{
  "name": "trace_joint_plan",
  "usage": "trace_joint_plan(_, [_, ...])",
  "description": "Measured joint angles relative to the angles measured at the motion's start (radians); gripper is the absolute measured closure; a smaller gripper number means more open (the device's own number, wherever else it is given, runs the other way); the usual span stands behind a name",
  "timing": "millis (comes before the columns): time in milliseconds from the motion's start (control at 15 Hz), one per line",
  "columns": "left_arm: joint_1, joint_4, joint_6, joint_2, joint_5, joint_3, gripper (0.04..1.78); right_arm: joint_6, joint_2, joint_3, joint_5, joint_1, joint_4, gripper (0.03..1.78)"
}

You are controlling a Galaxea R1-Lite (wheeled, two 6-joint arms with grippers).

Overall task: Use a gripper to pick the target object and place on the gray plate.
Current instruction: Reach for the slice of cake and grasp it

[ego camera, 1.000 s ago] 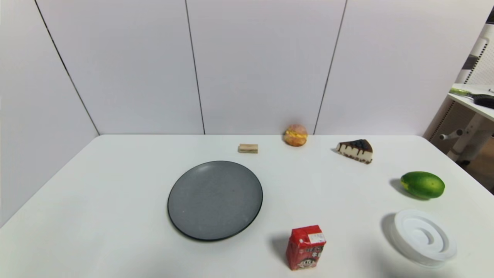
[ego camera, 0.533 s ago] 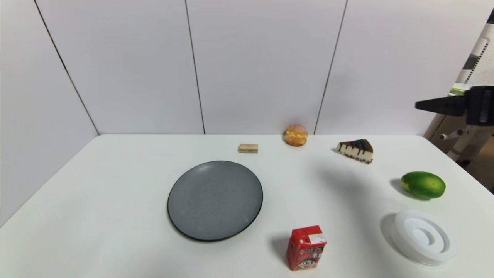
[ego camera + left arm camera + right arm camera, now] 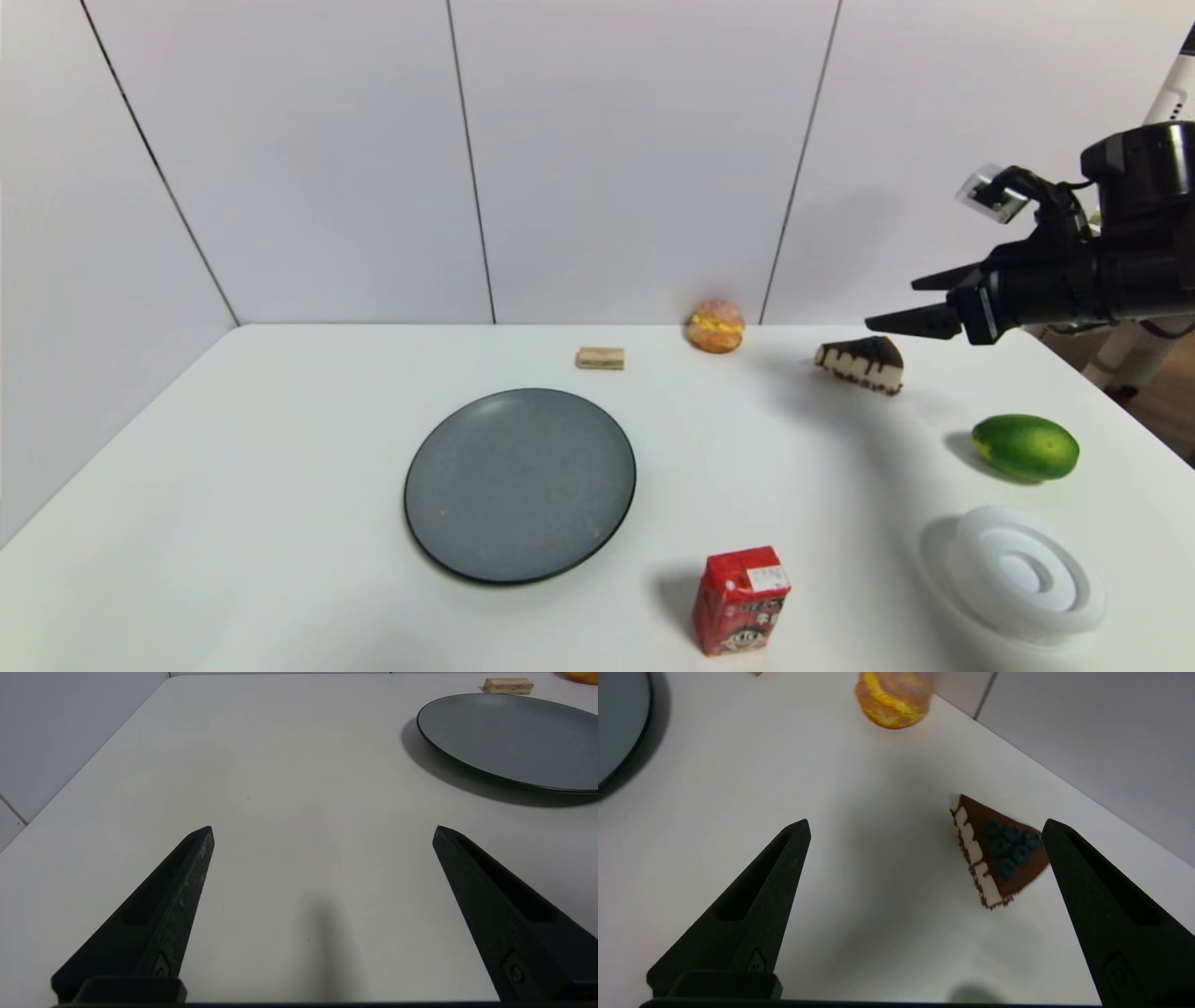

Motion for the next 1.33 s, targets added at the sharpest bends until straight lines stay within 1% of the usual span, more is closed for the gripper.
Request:
trace_joint_plan(67, [0.0,0.0,0.0,0.0,0.0,0.0,0.13,-0.1,0.043,-0.017,0.101,-0.033,0.005,0.1])
trace_joint_plan(133, [0.0,0.0,0.0,0.0,0.0,0.0,0.13,-0.194,0.08,-0.032,0.182,-0.063,0.01,0.1])
trace_joint_plan(200, [0.0,0.0,0.0,0.0,0.0,0.0,0.13,-0.28,0.115,-0.048,0.238,-0.087,0.011,0.1])
trace_joint_plan(267, [0.0,0.0,0.0,0.0,0.0,0.0,0.13,-0.355,0.15,-0.067,0.266,-0.105,0.012,0.1])
trace_joint_plan(333, [0.0,0.0,0.0,0.0,0.0,0.0,0.13,-0.4,0.179,-0.09,0.272,-0.115,0.011,0.1])
trace_joint_plan(400, [0.0,0.0,0.0,0.0,0.0,0.0,0.13,-0.422,0.205,-0.112,0.276,-0.12,0.008,0.1])
trace_joint_plan(733, [0.0,0.0,0.0,0.0,0.0,0.0,0.13,-0.453,0.33,-0.242,0.287,-0.12,-0.002,0.1])
trace_joint_plan(867, [0.0,0.0,0.0,0.0,0.0,0.0,0.13,-0.449,0.374,-0.294,0.284,-0.119,0.016,0.1])
trace_joint_plan(1067, [0.0,0.0,0.0,0.0,0.0,0.0,0.13,-0.447,0.421,-0.361,0.284,-0.117,0.085,0.1])
trace_joint_plan(1200, [0.0,0.0,0.0,0.0,0.0,0.0,0.13,-0.443,0.449,-0.391,0.282,-0.114,0.097,0.1])
trace_joint_plan(1333, [0.0,0.0,0.0,0.0,0.0,0.0,0.13,-0.444,0.463,-0.407,0.281,-0.11,0.146,0.1])
